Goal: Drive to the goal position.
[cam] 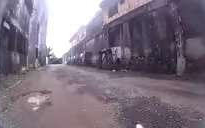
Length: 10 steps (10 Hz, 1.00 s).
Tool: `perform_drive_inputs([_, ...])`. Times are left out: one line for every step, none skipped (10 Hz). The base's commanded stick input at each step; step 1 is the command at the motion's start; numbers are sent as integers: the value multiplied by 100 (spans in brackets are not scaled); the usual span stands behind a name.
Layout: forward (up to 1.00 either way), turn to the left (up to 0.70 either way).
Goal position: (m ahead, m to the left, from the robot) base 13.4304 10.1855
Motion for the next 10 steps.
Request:
perform_drive_inputs([70,0])
perform_drive_inputs([70,0])
perform_drive_inputs([70,0])
perform_drive_inputs([70,0])
perform_drive_inputs([70,0])
perform_drive_inputs([70,0])
perform_drive_inputs([70,0])
perform_drive_inputs([70,0])
perform_drive_inputs([70,0])
perform_drive_inputs([70,0])
